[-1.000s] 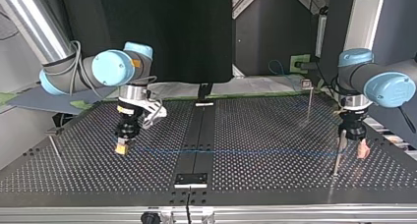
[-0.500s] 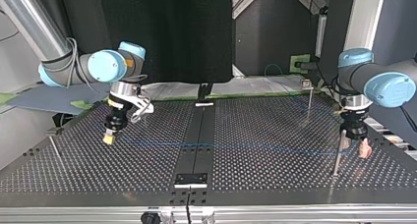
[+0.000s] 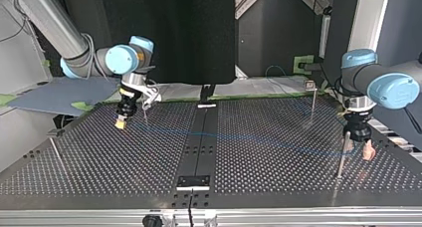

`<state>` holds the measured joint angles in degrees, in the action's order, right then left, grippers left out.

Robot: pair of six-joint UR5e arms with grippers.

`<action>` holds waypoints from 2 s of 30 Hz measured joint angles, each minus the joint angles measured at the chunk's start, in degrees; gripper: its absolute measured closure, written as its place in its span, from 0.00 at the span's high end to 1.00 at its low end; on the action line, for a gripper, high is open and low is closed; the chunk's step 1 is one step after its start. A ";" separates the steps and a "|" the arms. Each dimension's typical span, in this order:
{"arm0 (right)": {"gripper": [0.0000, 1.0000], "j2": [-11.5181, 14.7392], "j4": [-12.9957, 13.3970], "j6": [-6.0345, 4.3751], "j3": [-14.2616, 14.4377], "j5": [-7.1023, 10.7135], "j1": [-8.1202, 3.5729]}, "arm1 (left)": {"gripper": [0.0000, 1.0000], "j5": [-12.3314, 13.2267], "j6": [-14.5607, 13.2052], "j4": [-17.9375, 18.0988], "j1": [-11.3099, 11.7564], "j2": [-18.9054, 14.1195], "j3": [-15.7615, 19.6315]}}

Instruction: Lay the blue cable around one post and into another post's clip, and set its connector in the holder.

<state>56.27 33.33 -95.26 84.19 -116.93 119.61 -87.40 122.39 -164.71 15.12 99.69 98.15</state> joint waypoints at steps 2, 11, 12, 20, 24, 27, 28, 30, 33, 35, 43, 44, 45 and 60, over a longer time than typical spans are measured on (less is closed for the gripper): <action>0.24 -0.14 0.78 -0.23 0.78 -0.17 -0.06 | 1.00 0.00 0.01 0.00 -0.05 0.00 -0.01; 0.24 -0.46 5.22 -3.31 5.22 -2.81 -0.64 | 1.00 0.03 -0.12 0.00 -0.39 0.00 0.00; 0.24 -0.49 5.77 -3.78 5.77 -2.99 -0.82 | 1.00 0.05 -0.13 0.00 -0.42 0.01 0.00; 0.24 -0.70 9.88 -2.49 9.87 -0.27 -2.35 | 1.00 0.08 -0.73 0.00 -0.77 0.00 0.00; 0.26 -0.73 12.01 -0.57 12.01 1.83 -3.78 | 1.00 0.05 -1.29 -0.23 -1.14 0.00 -0.01; 0.28 -0.82 13.51 0.03 13.50 3.32 -5.15 | 1.00 0.06 -1.41 -0.49 -1.37 0.00 -0.01; 0.28 -0.88 14.00 0.14 14.00 3.80 -5.64 | 1.00 0.06 -1.42 -0.54 -1.41 0.00 -0.01; 0.28 -1.21 15.26 0.32 15.25 5.06 -6.88 | 1.00 0.08 -1.45 -0.66 -1.54 0.00 -0.01; 0.28 -2.26 16.99 0.37 16.98 6.79 -8.60 | 1.00 0.04 -1.57 -0.86 -1.81 0.00 -0.01; 0.28 -3.08 17.96 0.53 17.96 7.76 -9.57 | 1.00 -0.02 -1.77 -0.93 -1.98 0.00 -0.02; 0.28 -7.14 22.16 3.09 22.15 11.95 -13.76 | 1.00 -0.82 -2.39 -1.57 -2.82 -0.06 -0.01; 0.28 -7.56 22.57 3.35 22.58 12.38 -14.19 | 1.00 -0.91 -2.39 -1.61 -2.87 -0.06 -0.01; 0.28 -8.13 23.15 3.71 23.16 12.95 -14.76 | 1.00 -1.00 -2.40 -1.60 -2.91 -0.09 -0.01; 0.28 -13.31 28.81 6.28 30.55 20.35 -17.46 | 1.00 -2.21 -2.29 -2.09 -3.27 -0.43 -0.01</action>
<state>42.95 62.14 -88.98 114.74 -96.58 102.14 -89.62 120.10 -166.81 11.84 99.26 98.14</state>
